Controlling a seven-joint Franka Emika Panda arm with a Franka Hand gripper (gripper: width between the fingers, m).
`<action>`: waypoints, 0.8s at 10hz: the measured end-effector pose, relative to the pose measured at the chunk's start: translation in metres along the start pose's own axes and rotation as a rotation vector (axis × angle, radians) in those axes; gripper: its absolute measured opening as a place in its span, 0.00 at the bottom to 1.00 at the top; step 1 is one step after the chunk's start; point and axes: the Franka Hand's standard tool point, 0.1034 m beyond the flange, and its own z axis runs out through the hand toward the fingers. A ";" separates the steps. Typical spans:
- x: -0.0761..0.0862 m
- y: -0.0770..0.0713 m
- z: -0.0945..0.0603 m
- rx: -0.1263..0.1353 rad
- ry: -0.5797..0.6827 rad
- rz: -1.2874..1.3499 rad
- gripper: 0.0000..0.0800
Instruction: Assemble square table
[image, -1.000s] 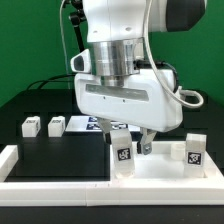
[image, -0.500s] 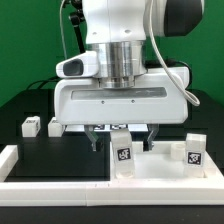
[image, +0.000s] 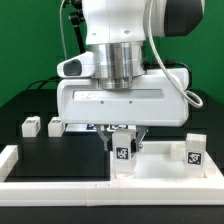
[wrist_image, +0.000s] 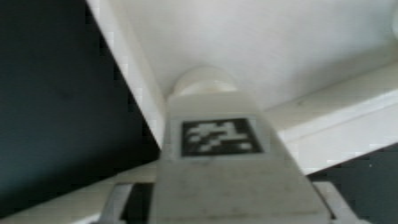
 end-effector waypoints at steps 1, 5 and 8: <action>0.000 0.001 0.000 -0.001 0.000 0.074 0.36; 0.000 0.003 0.000 -0.010 0.003 0.485 0.36; -0.005 0.004 0.001 0.003 0.010 1.012 0.36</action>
Offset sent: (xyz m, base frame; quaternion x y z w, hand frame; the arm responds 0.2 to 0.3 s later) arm 0.0000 0.0000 0.0000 0.0000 0.0000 0.1938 0.9810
